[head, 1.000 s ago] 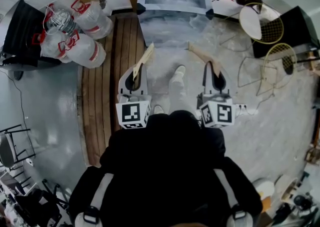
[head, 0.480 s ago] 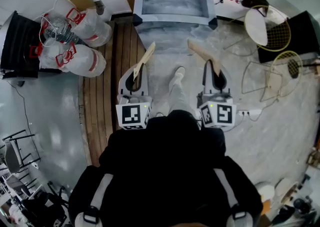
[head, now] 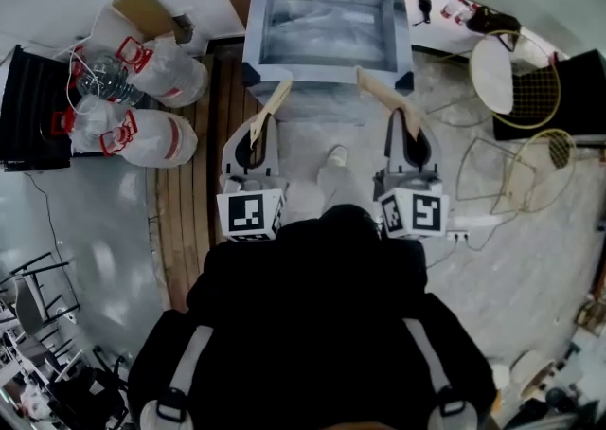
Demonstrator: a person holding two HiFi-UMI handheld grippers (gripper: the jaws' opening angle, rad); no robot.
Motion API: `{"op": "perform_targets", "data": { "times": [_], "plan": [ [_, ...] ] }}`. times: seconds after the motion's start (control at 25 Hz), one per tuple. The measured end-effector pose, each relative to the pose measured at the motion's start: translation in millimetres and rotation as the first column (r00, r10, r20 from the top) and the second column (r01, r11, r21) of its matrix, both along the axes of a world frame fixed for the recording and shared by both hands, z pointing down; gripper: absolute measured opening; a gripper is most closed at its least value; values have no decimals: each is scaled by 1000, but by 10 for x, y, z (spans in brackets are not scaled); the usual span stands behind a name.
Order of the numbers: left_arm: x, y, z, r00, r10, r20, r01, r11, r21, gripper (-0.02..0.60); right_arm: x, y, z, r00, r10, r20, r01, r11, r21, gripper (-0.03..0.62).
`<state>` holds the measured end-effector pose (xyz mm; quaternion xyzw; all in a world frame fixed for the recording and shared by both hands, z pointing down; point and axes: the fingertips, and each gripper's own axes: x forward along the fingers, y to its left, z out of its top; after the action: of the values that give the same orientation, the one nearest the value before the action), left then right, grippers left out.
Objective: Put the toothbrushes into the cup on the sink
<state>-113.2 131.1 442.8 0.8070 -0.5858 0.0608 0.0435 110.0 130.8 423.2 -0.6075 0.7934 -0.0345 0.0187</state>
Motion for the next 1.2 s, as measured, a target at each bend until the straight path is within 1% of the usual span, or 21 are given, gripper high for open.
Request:
{"op": "perform_targets", "data": {
  "times": [0.2, 0.32, 0.36, 0.48, 0.52, 0.64, 0.72, 0.88, 1.0, 1.12, 1.2],
  "plan": [
    [174, -698, -211, 1000, -16, 1, 16, 1000, -6, 18, 177, -700, -206, 1000, -15, 4, 15, 1000, -6, 40],
    [268, -1072, -271, 999, 5, 43, -4, 1000, -14, 18, 296, -1100, -315, 1000, -16, 2, 16, 1000, -13, 40],
    [295, -1176, -285, 999, 2, 40, -1, 1000, -20, 18, 328, -1216, -335, 1000, -16, 4, 16, 1000, -14, 40],
    [375, -1461, -388, 999, -37, -8, 36, 999, -23, 18, 410, -1499, -367, 1000, -22, 8, 22, 1000, -21, 40],
    [401, -1535, -409, 999, -39, -8, 39, 999, -23, 18, 435, -1577, -377, 1000, -25, 6, 25, 999, -25, 40],
    [437, -1721, -422, 999, -25, 38, 25, 999, -20, 18, 490, -1792, -396, 1000, -31, -1, 31, 999, -35, 40],
    [431, -1813, -412, 999, -36, 36, 36, 999, -21, 18, 505, -1902, -381, 1000, -32, -1, 31, 999, -42, 40],
    [425, -1935, -366, 998, -31, 46, 33, 999, -38, 18, 495, -2040, -312, 999, -36, 6, 36, 998, -57, 40],
    [403, -2060, -371, 999, -30, 33, 32, 999, -41, 18, 456, -2146, -286, 999, -33, 6, 33, 998, -62, 40],
    [345, -2166, -406, 999, -43, -4, 43, 998, -37, 18, 396, -2208, -315, 1000, -18, 7, 18, 998, -58, 40],
    [304, -2236, -417, 1000, -30, 8, 30, 999, -35, 18, 362, -2249, -338, 1000, -6, 13, 7, 998, -62, 40]
  ]
}}
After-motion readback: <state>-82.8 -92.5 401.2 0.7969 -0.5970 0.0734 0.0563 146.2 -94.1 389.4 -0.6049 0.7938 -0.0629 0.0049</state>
